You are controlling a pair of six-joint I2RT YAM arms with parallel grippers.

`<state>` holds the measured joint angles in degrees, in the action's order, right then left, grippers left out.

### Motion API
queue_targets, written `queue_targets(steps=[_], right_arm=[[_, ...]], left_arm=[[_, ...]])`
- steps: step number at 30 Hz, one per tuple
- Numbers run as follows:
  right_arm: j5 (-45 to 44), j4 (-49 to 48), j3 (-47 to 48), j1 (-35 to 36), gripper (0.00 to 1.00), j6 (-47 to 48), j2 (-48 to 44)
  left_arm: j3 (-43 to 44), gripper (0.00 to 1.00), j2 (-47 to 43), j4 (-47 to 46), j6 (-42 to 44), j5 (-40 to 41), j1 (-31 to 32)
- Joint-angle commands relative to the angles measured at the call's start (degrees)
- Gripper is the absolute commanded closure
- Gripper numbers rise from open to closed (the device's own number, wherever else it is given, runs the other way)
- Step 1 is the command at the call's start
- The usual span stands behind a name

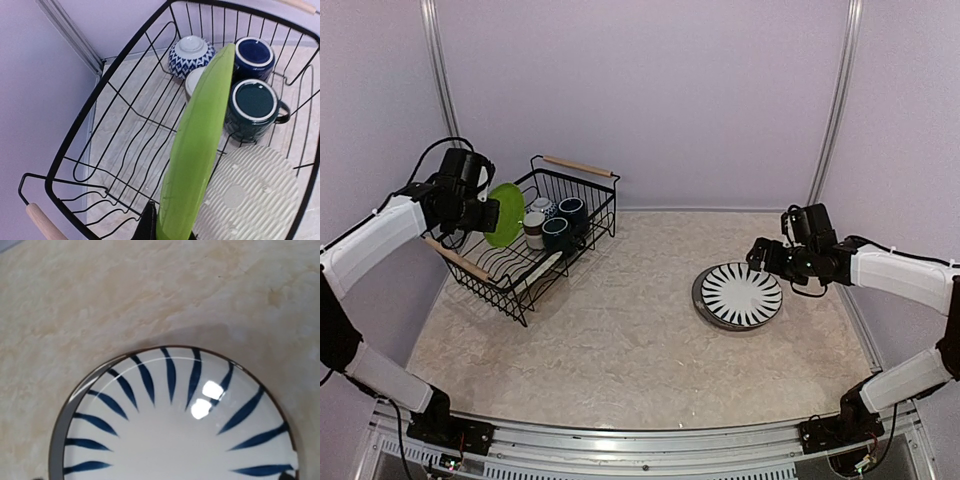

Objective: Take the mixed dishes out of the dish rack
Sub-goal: Grab the plate from the dish rack, then pass from the left arm to the right

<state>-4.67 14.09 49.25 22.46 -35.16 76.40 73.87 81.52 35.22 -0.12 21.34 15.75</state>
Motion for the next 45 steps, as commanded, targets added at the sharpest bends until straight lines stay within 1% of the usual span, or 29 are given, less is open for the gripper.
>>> queue_targets(steps=[1,6,10,13,16,21,24,27,30,33,37,39,42,43,45], right_arm=[[1.3,-2.9,-2.7,0.2,0.0,-1.7,-3.8],[5.3,-7.5,-4.8,0.3,0.0,-2.4,-6.0],[12.0,-13.5,-6.9,1.2,0.0,-4.6,-6.3],[15.5,-19.3,-7.6,3.7,0.0,-7.0,-4.7],[18.2,-24.6,-6.3,7.8,0.0,-9.2,-1.0],[22.0,-36.5,-1.2,15.3,0.0,-13.6,7.7],[25.9,-44.0,2.7,18.4,0.02,-17.1,14.0],[28.7,-48.4,7.0,20.2,0.04,-19.3,19.2],[30.1,-51.4,10.2,21.4,0.09,-21.4,23.4],[30.4,-52.1,12.6,22.1,0.13,-22.0,26.4],[29.7,-53.6,12.9,22.1,0.24,-23.0,28.5],[29.7,-53.8,13.0,22.1,0.31,-23.4,29.3],[29.8,-55.5,12.1,21.9,0.46,-24.5,29.9],[29.8,-57.3,11.1,21.8,0.52,-25.2,29.9],[29.8,-60.0,9.4,21.7,0.62,-26.5,29.6]], left_arm=[[-2.5,1.0,-6.7,-6.7,-8.9,-13.3,-2.2],[-5.6,1.0,-10.9,-11.8,-17.8,-28.6,-2.3],[-6.8,1.0,-10.6,-15.1,-24.8,-38.3,-0.2],[-7.3,1.0,-9.4,-16.8,-27.5,-44.9,1.6],[-7.6,1.0,-7.8,-17.3,-28.4,-48.0,3.1],[-7.3,1.0,-5.6,-16.4,-27.1,-49.6,6.6],[-6.3,1.0,-3.9,-15.0,-26.8,-51.4,8.2],[-5.8,1.0,-2.0,-14.8,-27.2,-54.1,9.1],[-4.8,1.0,0.1,-13.3,-27.4,-54.7,9.6],[-4.3,1.0,1.9,-12.9,-28.4,-56.2,9.9],[-3.8,1.0,3.9,-13.3,-28.8,-60.0,11.0],[-3.9,1.0,4.4,-13.8,-28.9,-61.5,11.8],[-4.1,1.0,4.8,-14.6,-29.0,-63.0,12.6],[-4.2,1.0,4.9,-14.7,-29.0,-63.4,12.7],[-4.1,1.0,5.2,-14.7,-29.0,-63.7,12.9]])
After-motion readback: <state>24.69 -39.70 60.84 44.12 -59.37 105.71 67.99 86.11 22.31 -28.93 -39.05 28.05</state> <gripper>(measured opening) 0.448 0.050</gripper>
